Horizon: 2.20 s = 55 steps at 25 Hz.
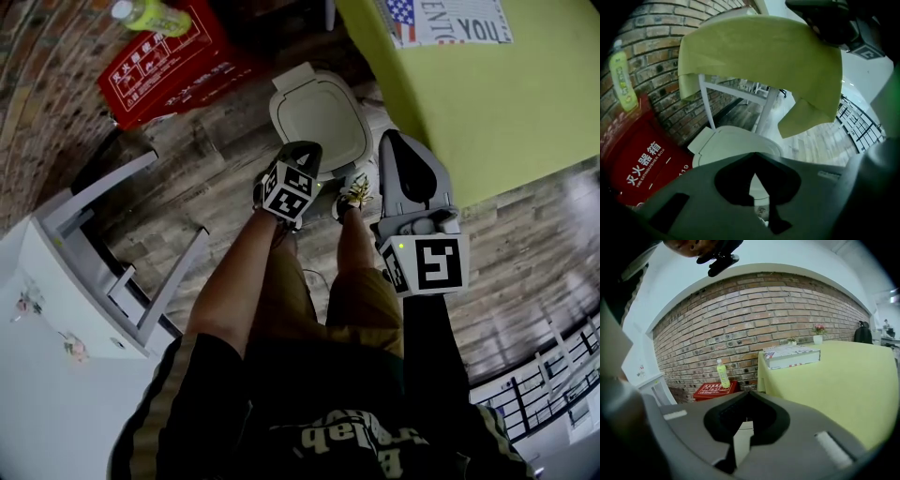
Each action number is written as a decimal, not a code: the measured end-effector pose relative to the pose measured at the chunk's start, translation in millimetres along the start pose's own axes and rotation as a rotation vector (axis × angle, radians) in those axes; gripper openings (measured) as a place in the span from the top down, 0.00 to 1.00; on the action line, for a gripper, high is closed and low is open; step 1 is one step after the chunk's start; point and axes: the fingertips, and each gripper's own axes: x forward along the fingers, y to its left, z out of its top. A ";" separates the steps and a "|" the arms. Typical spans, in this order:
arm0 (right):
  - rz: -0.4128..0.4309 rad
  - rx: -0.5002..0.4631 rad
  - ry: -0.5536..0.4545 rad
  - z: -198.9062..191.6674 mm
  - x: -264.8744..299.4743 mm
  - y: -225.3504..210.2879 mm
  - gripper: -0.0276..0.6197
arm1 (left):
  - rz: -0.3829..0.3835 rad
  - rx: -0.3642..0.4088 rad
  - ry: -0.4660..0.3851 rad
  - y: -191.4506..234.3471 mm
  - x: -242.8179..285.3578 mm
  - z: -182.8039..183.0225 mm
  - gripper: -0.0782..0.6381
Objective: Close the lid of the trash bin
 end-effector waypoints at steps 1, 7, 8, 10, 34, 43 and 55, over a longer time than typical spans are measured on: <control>0.000 -0.002 -0.005 4.2 -1.6 0.4 0.94 | 0.011 -0.003 -0.018 1.8 -8.0 8.2 0.88; -0.004 -0.022 -0.026 28.2 -14.4 5.7 0.94 | 0.071 -0.005 -0.104 14.2 -60.8 54.3 0.88; -0.003 -0.027 -0.030 32.9 -16.2 7.2 0.94 | 0.084 -0.006 -0.122 17.5 -70.1 62.4 0.88; -0.002 -0.039 -0.038 42.3 -20.1 10.3 0.94 | 0.109 -0.011 -0.157 22.1 -89.2 78.2 0.88; 0.068 -0.156 -0.172 156.0 -70.0 61.1 0.94 | 0.355 0.056 -0.575 19.5 -356.9 244.3 0.88; 0.056 -0.210 -0.228 202.6 -88.9 77.9 0.94 | 0.419 0.061 -0.693 12.2 -434.3 274.2 0.88; 0.039 -0.270 -0.310 246.5 -110.9 101.7 0.94 | 0.452 0.139 -0.800 7.4 -512.4 301.3 0.88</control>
